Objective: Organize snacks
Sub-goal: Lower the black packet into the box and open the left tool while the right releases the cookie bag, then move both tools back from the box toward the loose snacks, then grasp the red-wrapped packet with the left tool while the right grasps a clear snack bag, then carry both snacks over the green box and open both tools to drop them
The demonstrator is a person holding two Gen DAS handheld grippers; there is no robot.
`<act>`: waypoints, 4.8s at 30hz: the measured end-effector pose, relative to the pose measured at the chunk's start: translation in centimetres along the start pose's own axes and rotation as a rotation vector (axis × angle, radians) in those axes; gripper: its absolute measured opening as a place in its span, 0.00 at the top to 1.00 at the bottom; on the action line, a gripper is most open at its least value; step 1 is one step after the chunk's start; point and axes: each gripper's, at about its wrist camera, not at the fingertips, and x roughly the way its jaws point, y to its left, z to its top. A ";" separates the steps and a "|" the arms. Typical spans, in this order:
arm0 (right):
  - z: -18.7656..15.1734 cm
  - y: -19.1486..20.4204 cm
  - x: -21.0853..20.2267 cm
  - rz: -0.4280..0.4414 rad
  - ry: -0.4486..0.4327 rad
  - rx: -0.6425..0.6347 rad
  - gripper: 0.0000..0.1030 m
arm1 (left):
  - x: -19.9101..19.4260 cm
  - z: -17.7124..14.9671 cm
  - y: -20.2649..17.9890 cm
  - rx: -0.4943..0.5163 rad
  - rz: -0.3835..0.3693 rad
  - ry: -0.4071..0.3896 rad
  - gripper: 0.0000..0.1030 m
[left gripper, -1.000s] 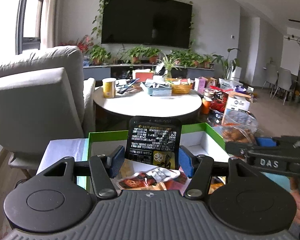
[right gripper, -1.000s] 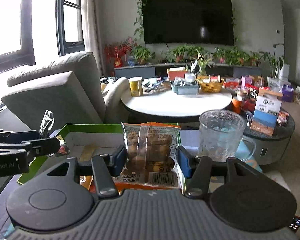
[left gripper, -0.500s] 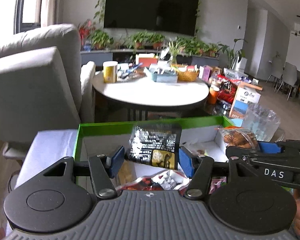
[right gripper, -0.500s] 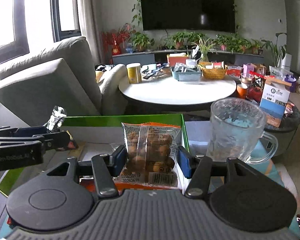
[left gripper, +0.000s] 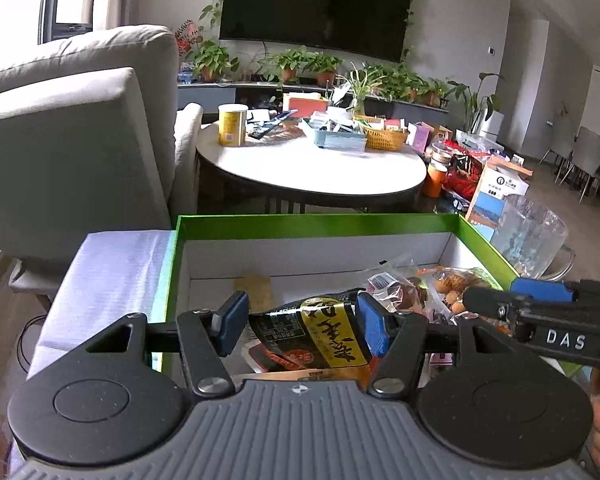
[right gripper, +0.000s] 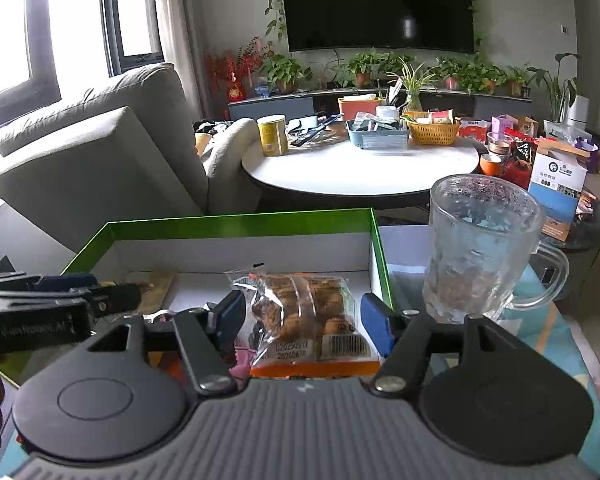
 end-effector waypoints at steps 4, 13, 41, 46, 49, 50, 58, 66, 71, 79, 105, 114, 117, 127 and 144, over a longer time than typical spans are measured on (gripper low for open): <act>-0.3 -0.2 -0.5 0.005 0.001 0.010 0.54 | -0.9 0.2 0.1 0.013 -0.018 0.000 0.37; -0.7 -0.3 -2.4 0.007 -0.016 0.013 0.54 | -2.7 -0.4 -0.1 0.028 -0.018 0.007 0.36; -3.1 -0.9 -6.7 0.034 -0.048 0.027 0.54 | -9.1 -5.9 6.3 -0.158 0.117 -0.019 0.34; -3.7 -1.0 -7.7 0.032 -0.058 0.013 0.54 | -10.1 -6.5 6.5 -0.157 0.114 -0.015 0.34; -4.1 -1.1 -8.0 0.031 -0.057 0.013 0.54 | -10.8 -7.4 6.5 -0.151 0.102 -0.001 0.34; -4.2 -1.1 -8.0 0.030 -0.055 0.012 0.54 | -11.0 -7.7 6.3 -0.150 0.096 0.003 0.34; -5.1 -1.4 -8.4 0.023 -0.035 0.018 0.54 | -13.4 -9.9 4.4 -0.067 0.021 0.042 0.34; -6.6 -1.2 -9.7 0.074 -0.008 0.006 0.54 | -14.7 -11.2 1.9 0.107 0.044 0.039 0.34; -8.5 0.7 -11.5 0.190 0.007 -0.089 0.53 | -13.6 -10.8 3.0 0.083 0.035 0.030 0.34; -12.5 6.9 -14.6 0.541 0.081 -0.355 0.53 | -8.8 -8.9 6.0 0.012 -0.010 0.035 0.34; -12.8 4.0 -13.0 0.187 0.117 -0.276 0.53 | -11.2 -11.6 1.3 0.225 -0.109 0.115 0.34; -13.6 4.9 -13.5 0.313 0.088 -0.387 0.53 | -6.3 -10.3 2.2 0.264 -0.142 0.176 0.38; -13.7 5.1 -13.1 0.318 0.087 -0.412 0.53 | -6.9 -10.7 2.3 0.227 -0.124 0.159 0.52; -13.7 3.6 -11.7 0.248 0.144 -0.302 0.54 | -10.4 -11.7 2.3 0.109 -0.102 0.142 0.71; -11.0 1.4 -13.6 0.199 -0.001 -0.181 0.54 | -14.2 -7.8 -0.6 0.109 -0.119 -0.024 0.71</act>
